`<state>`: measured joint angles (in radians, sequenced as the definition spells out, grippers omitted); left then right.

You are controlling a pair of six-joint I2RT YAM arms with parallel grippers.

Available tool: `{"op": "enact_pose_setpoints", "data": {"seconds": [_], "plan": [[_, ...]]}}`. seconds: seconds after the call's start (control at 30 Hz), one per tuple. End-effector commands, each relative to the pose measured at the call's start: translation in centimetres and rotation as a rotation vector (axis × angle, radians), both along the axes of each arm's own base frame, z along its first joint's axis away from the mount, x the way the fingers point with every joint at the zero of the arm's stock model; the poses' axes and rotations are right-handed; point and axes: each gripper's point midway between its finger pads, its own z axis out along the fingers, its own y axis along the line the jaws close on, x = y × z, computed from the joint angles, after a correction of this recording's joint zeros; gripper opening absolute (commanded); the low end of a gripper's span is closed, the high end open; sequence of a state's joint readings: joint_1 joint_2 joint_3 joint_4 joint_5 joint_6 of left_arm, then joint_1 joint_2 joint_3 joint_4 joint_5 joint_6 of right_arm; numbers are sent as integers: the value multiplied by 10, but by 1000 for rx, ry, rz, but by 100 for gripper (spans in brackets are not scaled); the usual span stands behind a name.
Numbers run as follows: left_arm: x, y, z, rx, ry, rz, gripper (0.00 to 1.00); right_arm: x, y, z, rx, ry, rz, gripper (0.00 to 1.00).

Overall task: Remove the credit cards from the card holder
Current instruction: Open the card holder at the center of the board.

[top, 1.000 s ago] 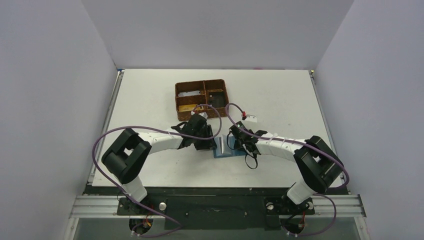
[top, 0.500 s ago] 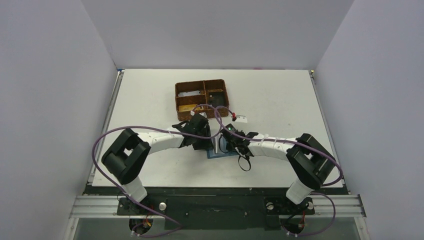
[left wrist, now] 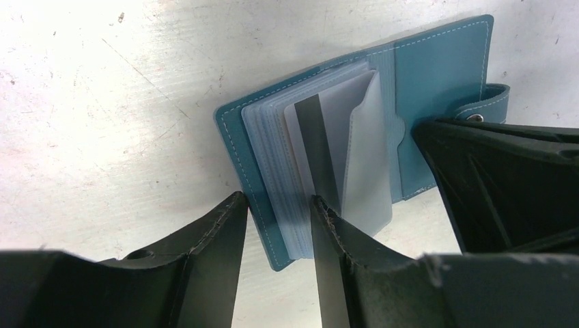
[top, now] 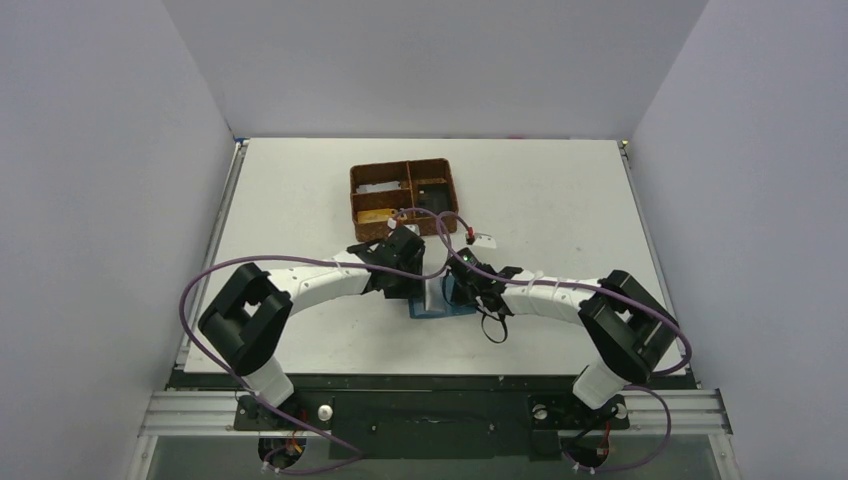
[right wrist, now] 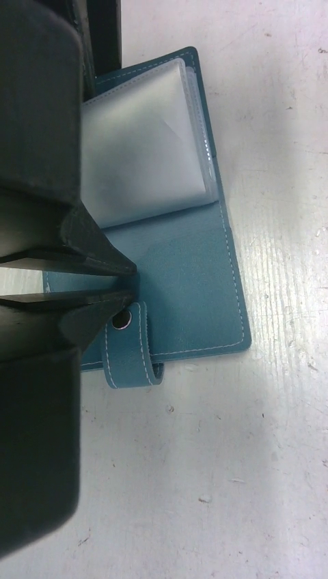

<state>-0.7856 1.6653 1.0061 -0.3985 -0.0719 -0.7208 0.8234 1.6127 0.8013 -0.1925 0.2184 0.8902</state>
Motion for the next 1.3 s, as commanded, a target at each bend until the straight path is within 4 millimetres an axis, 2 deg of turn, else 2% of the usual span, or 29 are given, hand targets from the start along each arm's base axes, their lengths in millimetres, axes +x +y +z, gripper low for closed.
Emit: {"op": "enact_pose_setpoints", "data": {"seconds": [0.0,0.13,0.33,0.53,0.73,0.93,1.07,1.27], "plan": [[4,-13,35,-62,-63,-28,37,-25,10,-11,103,115,41,10],[1,-4,34,-45,-70,-23,40,-25,11,-14,118,127,39,10],[6,-8,40,-47,-84,-36,41,-27,11,-17,128,136,34,10],[4,9,32,15,-80,-17,45,-27,7,-17,127,138,26,9],[2,16,36,22,-95,-27,47,-28,5,-19,124,141,22,8],[9,2,32,4,-91,-58,44,-31,0,-23,122,147,9,7],[12,-13,25,-35,-70,-81,35,-31,-2,-22,132,145,2,6],[11,-40,23,-142,-41,-116,26,-25,3,-7,171,108,13,6]]}}
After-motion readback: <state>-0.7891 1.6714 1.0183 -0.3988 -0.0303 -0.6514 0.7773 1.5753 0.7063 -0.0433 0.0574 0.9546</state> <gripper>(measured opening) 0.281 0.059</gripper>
